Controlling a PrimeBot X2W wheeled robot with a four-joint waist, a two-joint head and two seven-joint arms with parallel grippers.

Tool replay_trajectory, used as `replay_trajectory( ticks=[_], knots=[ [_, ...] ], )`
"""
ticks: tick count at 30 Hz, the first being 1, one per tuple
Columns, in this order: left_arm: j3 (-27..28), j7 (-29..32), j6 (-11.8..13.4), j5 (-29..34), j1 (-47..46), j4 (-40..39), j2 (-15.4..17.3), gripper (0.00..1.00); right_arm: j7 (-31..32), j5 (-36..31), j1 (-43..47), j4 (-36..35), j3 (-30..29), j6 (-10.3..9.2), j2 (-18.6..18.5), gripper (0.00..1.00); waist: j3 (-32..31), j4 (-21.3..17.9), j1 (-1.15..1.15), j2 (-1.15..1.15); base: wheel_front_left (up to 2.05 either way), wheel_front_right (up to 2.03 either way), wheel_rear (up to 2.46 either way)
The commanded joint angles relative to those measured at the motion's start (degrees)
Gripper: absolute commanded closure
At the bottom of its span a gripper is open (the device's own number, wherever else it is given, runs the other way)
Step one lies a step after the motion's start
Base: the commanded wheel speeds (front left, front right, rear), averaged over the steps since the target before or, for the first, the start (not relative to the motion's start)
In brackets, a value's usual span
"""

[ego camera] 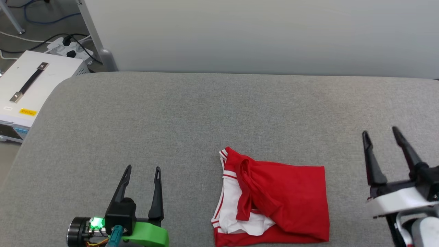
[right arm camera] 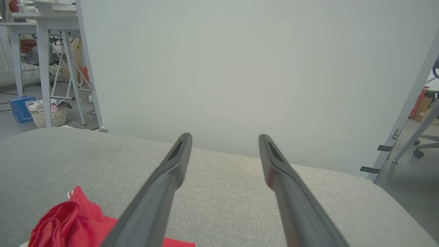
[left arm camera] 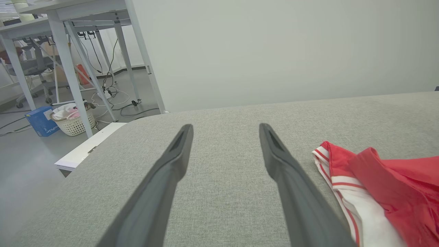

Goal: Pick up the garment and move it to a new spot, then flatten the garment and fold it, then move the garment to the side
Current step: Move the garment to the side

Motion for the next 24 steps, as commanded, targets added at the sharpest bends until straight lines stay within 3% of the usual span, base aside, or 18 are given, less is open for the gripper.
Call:
replay_trajectory(
  ticks=[1, 5, 7, 15, 19, 24],
  knots=[
    [0.02, -0.34, -0.18, 0.03, 0.0, -0.03, 0.24, 0.0, -0.52, 0.22, -2.64, -0.64, -0.2, -0.04, -1.84, 0.0, 0.41, 0.11, 0.0, 0.0, 0.0, 0.0, 0.0],
    [0.01, -0.34, -0.17, 0.01, -0.61, -0.12, 0.11, 0.0, 1.52, 4.2, -8.92, -0.53, 0.07, -0.04, -6.76, 0.0, 1.37, 0.38, 0.0, 0.0, 0.0, 0.0, 0.0],
    [-0.02, -0.34, -0.23, -0.01, -0.86, -0.06, 0.05, 0.0, 5.6, 7.42, -11.65, 0.32, 1.41, -0.04, -9.89, 0.0, 1.77, 0.6, 0.0, 0.0, 0.0, 0.0, 0.0],
    [-0.12, -0.34, -0.26, -0.03, -1.97, 0.02, -0.31, 0.0, 32.8, 27.91, -14.7, 3.17, 8.42, -0.04, -19.76, 0.0, 3.54, 1.78, 0.0, 0.0, 0.0, 0.0, 0.0],
    [-0.24, -0.34, -0.34, 0.02, -2.63, 0.01, -0.46, 0.0, 42.86, 37.03, -12.69, 4.88, 11.44, -0.04, -21.85, 0.0, 4.37, 2.6, 0.0, 0.0, 0.0, 0.0, 0.0],
    [-0.43, -0.34, -0.41, 0.04, -3.48, -0.12, -0.7, 0.0, 49.36, 44.67, -10.25, 6.22, 14.15, -0.04, -22.76, 0.0, 5.69, 3.73, 0.0, 0.0, 0.0, 0.0, 0.0]
  ],
)
